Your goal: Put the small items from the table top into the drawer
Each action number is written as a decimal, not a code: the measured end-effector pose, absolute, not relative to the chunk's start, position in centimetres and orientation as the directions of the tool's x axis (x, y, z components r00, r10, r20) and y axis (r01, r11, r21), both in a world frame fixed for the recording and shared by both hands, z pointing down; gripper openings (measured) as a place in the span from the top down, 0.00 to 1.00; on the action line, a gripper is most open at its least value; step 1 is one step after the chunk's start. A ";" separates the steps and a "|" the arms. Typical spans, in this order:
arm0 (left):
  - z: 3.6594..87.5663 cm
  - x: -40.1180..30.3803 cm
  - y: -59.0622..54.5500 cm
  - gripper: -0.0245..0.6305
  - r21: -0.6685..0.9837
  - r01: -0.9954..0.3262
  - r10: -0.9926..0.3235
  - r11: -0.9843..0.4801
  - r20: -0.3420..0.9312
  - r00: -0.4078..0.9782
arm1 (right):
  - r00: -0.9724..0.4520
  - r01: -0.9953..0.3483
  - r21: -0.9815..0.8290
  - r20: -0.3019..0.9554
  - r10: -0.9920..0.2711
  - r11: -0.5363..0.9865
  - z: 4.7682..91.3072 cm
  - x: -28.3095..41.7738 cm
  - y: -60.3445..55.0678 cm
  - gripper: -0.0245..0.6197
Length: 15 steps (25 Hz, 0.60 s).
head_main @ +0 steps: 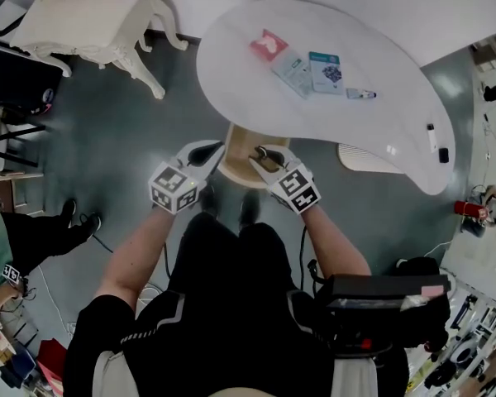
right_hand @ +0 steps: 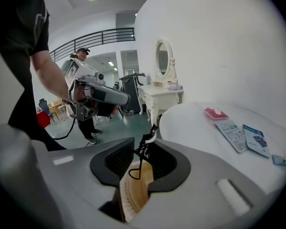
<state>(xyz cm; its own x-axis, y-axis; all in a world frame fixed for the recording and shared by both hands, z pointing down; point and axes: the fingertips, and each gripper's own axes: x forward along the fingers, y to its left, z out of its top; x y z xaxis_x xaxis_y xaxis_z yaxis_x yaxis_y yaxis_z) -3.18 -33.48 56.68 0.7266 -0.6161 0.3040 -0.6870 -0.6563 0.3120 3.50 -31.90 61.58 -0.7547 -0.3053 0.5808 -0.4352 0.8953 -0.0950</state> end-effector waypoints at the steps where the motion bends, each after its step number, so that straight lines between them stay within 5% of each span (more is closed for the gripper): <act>1: 57.0 -3.1 -33.4 0.96 0.312 -0.687 -0.614 -0.656 0.307 0.727 | -0.752 -0.428 -0.097 0.589 -0.295 0.899 62.1 3.5 -31.8 0.81; 15: 62.4 -3.1 -33.5 0.96 0.319 -0.697 -0.601 -0.642 0.355 0.716 | -0.710 -0.301 -0.061 0.681 -0.180 0.952 68.6 3.3 -31.4 0.81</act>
<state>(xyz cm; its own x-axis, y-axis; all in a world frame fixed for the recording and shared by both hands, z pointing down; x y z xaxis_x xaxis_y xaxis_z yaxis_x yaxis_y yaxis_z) -3.06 -33.49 62.37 0.7163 -0.6006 0.3553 -0.6969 -0.6423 0.3191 3.34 -31.42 68.59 -0.7100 -0.1805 0.6807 -0.3008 0.9517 -0.0614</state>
